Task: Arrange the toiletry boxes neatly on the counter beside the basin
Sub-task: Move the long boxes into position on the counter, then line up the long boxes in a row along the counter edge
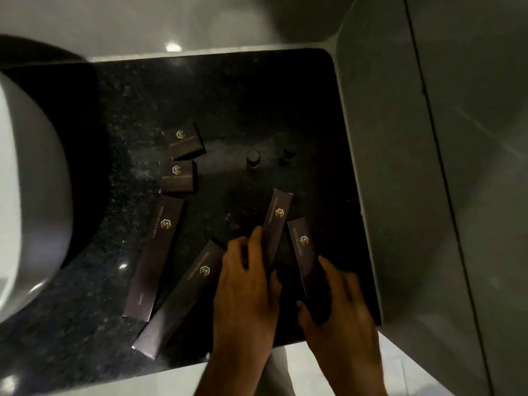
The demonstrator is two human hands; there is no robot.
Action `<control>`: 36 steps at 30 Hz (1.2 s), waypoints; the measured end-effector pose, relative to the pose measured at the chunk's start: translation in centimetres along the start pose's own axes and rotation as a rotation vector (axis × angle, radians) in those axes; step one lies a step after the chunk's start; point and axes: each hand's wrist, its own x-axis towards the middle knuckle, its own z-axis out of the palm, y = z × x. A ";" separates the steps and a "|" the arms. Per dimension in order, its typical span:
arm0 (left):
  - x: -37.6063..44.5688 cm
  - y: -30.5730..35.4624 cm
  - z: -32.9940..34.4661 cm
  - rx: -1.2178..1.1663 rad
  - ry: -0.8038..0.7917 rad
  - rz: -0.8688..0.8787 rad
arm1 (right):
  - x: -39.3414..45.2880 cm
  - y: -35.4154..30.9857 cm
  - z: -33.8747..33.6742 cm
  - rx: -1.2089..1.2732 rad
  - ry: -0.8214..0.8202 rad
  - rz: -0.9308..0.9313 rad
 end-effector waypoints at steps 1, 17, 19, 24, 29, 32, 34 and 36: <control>-0.8 0.0 0.3 0.004 0.006 -0.020 | -0.6 0.4 0.4 0.019 0.019 0.032; -7.3 -1.3 1.1 -0.225 0.163 -0.143 | -3.4 -2.6 -1.5 0.167 0.281 -0.077; -7.2 -2.5 -1.3 -0.176 0.301 -0.138 | -4.6 -4.8 -0.7 0.206 0.245 -0.124; -2.6 -8.5 -7.0 0.020 0.519 -0.243 | -6.5 -11.1 5.0 0.154 -0.049 -0.240; -0.2 -11.3 -7.1 0.015 0.296 -0.317 | -5.3 -13.2 8.8 -0.013 -0.093 -0.275; -2.9 -12.4 -6.0 -0.024 0.285 -0.311 | -4.3 -12.0 8.9 0.025 -0.076 -0.265; -5.2 -12.8 -5.1 -0.032 0.317 -0.266 | -3.4 -11.2 8.7 0.070 -0.073 -0.294; -6.7 -12.8 -4.2 -0.048 0.343 -0.244 | -2.4 -10.6 8.2 0.107 -0.077 -0.335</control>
